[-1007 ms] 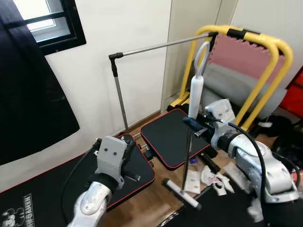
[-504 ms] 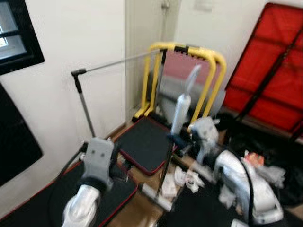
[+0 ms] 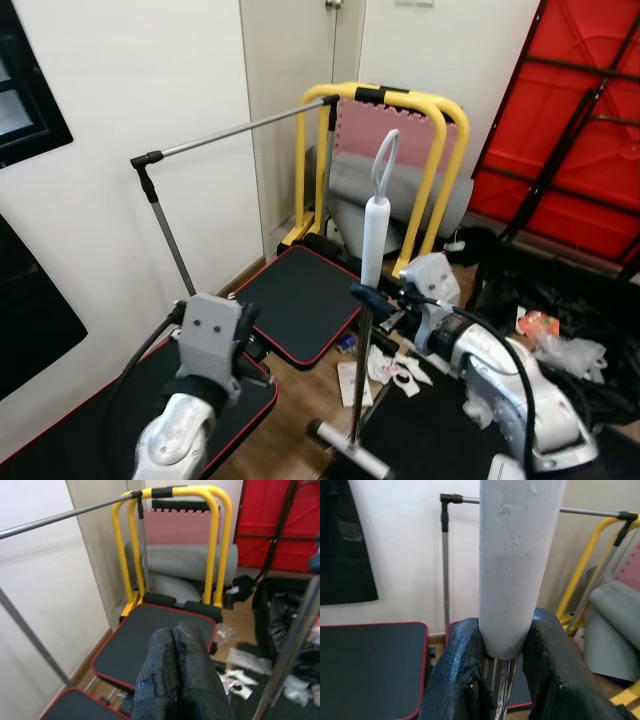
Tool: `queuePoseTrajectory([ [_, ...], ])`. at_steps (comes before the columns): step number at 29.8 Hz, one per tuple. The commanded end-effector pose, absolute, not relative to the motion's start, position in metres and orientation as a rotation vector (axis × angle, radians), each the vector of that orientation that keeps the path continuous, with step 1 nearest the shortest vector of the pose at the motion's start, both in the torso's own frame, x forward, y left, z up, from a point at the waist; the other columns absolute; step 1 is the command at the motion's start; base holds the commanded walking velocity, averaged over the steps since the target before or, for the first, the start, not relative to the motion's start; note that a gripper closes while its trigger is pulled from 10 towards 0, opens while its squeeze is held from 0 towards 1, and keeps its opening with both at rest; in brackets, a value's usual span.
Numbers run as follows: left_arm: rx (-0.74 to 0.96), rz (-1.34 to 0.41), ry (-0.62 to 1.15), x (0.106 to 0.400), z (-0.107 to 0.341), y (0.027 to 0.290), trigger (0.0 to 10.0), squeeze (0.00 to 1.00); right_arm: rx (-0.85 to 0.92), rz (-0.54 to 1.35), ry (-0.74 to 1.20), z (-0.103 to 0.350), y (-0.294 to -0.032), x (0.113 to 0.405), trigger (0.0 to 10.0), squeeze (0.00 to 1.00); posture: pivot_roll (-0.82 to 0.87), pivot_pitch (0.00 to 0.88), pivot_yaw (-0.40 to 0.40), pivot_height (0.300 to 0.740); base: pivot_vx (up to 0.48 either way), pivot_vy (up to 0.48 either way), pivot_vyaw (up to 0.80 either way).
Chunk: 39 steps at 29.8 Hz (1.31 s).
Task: Sweep floor
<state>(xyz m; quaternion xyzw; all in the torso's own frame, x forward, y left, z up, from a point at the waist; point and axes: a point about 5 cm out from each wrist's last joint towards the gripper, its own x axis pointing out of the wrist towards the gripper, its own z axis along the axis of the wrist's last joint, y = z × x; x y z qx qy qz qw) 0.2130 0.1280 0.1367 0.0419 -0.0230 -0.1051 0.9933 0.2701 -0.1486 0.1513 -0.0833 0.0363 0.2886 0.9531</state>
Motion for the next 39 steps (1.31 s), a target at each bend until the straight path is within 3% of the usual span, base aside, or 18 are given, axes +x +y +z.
queuePoseTrajectory([
  [1,0.092,-0.182,-0.032,0.2130,0.1347,0.1326,10.0,0.00,-0.194,0.590,-0.013,0.1639,-0.1445,0.2725,10.0,0.00,-0.14,0.000,-0.040,0.740,0.000,-0.315,0.00],
  [22,0.094,-0.192,-0.021,0.2118,0.1318,0.1302,10.0,0.00,-0.276,0.524,-0.067,0.1660,-0.1484,0.2768,10.0,0.00,-0.14,0.000,-0.040,0.740,0.000,-0.303,0.00],
  [34,0.066,-0.164,-0.007,0.2128,0.1301,0.1323,10.0,0.00,-0.292,0.474,-0.056,0.1635,-0.1517,0.2820,10.0,0.00,-0.14,0.000,-0.044,0.740,0.000,0.000,0.00],
  [39,0.062,-0.165,-0.010,0.2131,0.1306,0.1326,10.0,0.00,-0.260,0.498,-0.087,0.1681,-0.1498,0.2818,10.0,0.00,-0.14,0.000,-0.041,0.740,0.000,0.000,-0.64],
])
